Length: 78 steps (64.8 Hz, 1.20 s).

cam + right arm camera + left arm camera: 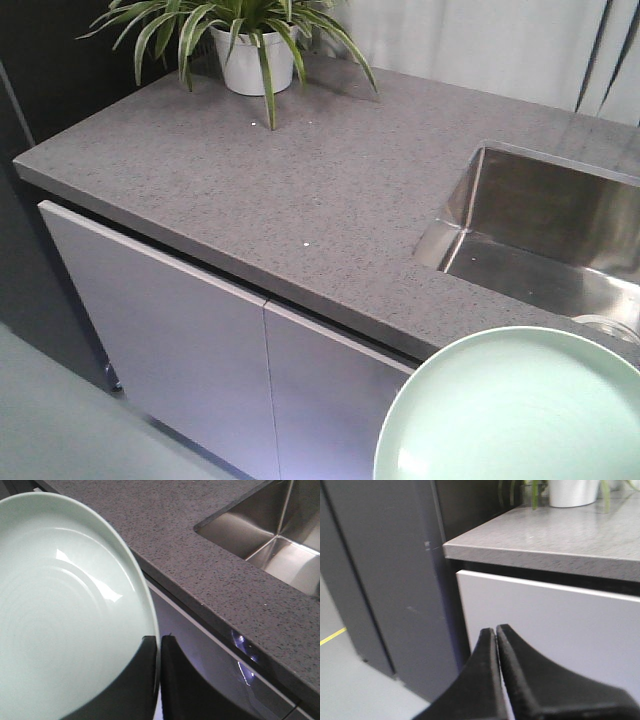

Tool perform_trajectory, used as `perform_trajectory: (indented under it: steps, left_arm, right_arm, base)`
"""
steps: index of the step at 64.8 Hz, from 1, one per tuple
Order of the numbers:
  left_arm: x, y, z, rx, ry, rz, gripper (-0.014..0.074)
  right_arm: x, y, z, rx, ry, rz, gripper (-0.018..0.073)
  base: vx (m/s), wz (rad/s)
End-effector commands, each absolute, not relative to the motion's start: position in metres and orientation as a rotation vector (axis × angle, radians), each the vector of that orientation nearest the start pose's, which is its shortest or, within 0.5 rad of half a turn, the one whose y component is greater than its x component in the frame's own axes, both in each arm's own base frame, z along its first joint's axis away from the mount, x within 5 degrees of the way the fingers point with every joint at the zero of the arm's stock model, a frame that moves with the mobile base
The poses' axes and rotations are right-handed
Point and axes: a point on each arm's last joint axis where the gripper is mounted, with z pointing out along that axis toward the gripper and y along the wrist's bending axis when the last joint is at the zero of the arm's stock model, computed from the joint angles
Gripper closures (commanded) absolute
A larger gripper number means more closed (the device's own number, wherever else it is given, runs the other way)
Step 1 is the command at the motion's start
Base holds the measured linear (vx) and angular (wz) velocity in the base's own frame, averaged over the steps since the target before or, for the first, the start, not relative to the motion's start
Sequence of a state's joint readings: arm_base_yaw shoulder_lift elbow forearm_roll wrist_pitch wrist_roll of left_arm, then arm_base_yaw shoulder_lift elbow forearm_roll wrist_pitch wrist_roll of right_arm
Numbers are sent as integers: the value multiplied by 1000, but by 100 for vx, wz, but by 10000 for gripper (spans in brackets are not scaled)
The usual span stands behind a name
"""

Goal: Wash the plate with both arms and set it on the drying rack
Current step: 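Drive up to the stainless steel sink with the plate held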

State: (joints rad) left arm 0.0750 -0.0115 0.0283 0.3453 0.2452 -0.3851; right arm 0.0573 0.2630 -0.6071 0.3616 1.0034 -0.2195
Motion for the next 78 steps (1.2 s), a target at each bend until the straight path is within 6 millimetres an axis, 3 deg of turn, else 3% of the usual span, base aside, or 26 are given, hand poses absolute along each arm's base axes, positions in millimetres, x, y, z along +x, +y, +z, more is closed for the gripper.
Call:
perform_trajectory:
  steps: [1, 78]
  left_arm:
    - [53, 10, 199, -147, 1623, 71, 603]
    - [54, 6, 199, -86, 1627, 13, 603]
  right_arm:
    - [32, 29, 326, -232, 2011, 349, 561]
    - [32, 29, 326, -232, 2011, 349, 561]
  base:
    - [8, -30]
    - [6, -23]
